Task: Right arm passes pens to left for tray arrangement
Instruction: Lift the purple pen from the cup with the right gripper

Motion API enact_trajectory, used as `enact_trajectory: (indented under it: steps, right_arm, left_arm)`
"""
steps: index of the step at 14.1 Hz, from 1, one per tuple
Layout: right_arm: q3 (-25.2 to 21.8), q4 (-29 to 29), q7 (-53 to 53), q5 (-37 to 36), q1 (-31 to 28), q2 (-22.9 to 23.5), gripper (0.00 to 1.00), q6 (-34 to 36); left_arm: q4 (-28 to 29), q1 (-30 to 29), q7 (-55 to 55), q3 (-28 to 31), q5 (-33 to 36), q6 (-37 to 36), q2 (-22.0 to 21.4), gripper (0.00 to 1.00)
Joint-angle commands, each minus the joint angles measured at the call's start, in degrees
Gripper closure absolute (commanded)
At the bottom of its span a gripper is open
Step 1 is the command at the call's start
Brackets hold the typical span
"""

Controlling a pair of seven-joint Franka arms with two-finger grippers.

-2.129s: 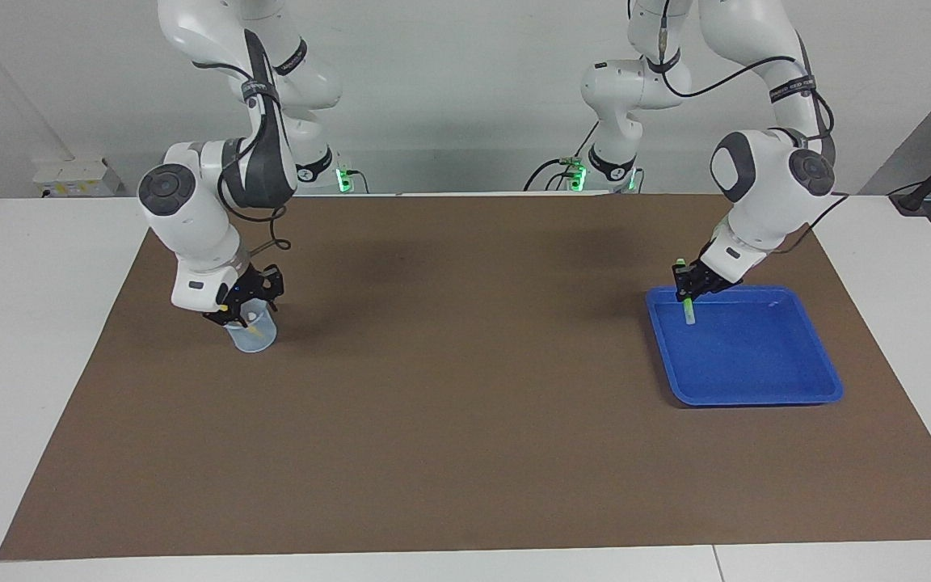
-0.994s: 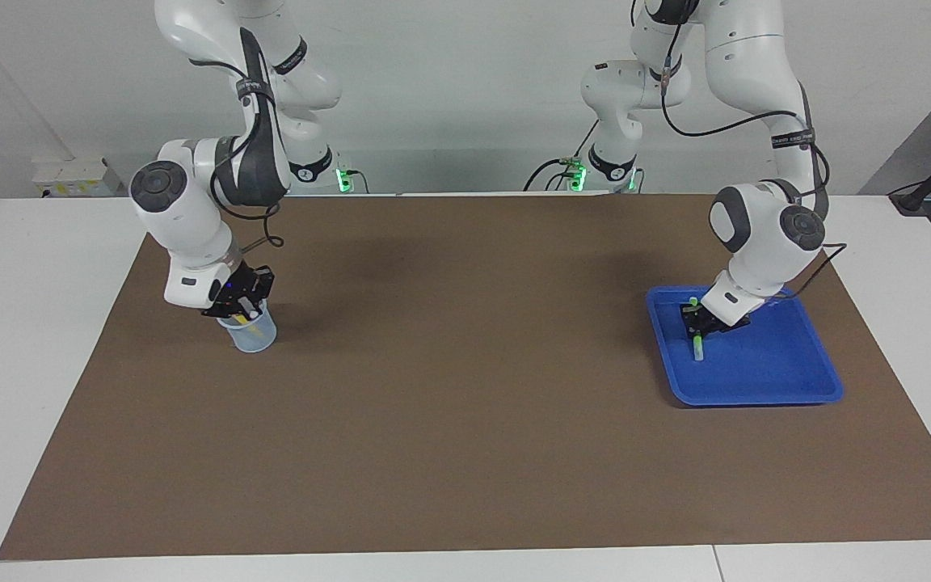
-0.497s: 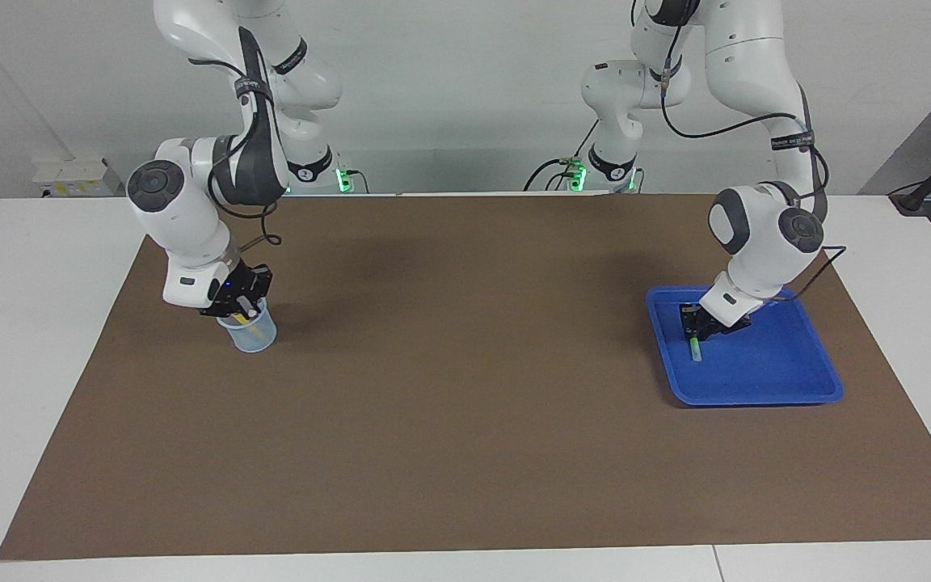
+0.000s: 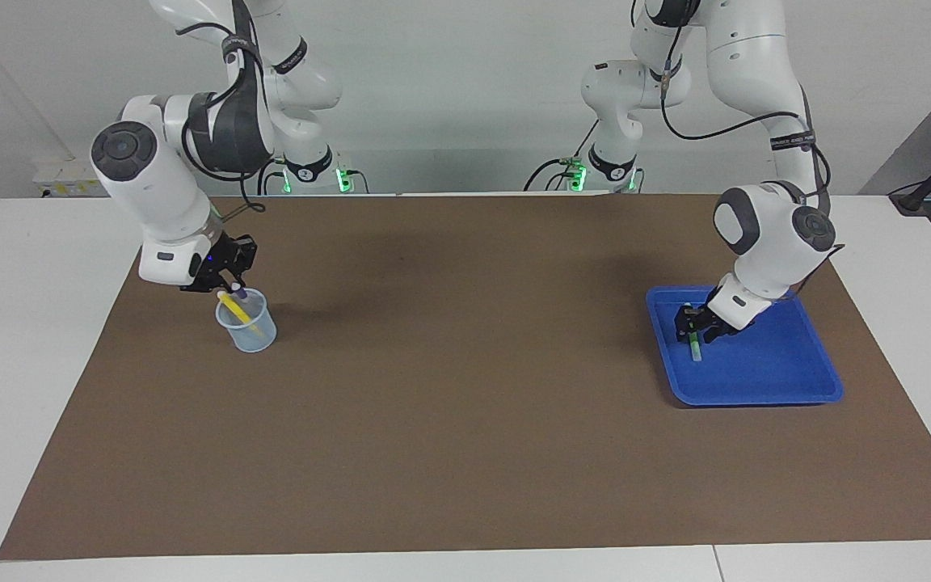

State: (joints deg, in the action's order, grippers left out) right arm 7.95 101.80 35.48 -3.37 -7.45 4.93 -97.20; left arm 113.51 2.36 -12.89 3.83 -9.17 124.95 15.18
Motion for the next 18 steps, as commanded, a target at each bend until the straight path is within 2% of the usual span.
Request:
enact_trajectory:
  steps: [1,4,9,11,14,16,18]
  right_arm:
    - [2.1,-3.8,1.0,0.2,-0.1,-1.2,1.00,3.8]
    - [7.6,-4.5,-4.1,2.9,-0.2,-2.6,1.00,3.6]
    - [11.0,-4.2,-18.8,15.0,0.0,-2.6,1.00,0.5]
    - [11.3,-3.5,-22.5,20.1,0.5,-2.6,1.00,-2.7]
    - [11.3,-2.5,-29.8,22.6,5.0,-2.6,1.00,-8.2]
    - [11.3,0.6,-34.5,25.5,7.3,-3.7,1.00,-13.5]
    - [11.3,5.0,-37.9,31.6,9.7,-5.3,1.00,-21.3]
  left_arm:
    - [-7.4,-0.7,0.7,-0.3,-0.5,-7.2,2.7,0.36]
    - [-9.8,-1.0,2.9,-0.3,-0.6,-10.5,2.7,0.36]
    - [-15.6,-1.1,12.2,-0.3,-6.6,-17.1,1.9,0.36]
    - [-17.9,-1.6,20.5,-0.2,-12.5,-19.6,0.8,0.36]
    - [-18.1,-1.4,34.4,-0.3,-18.8,-19.0,-1.6,0.36]
    - [-18.0,-1.5,40.6,-0.3,-23.9,-19.0,-2.8,0.36]
    - [-17.5,-1.3,48.5,-0.5,-27.5,-19.0,-3.6,0.36]
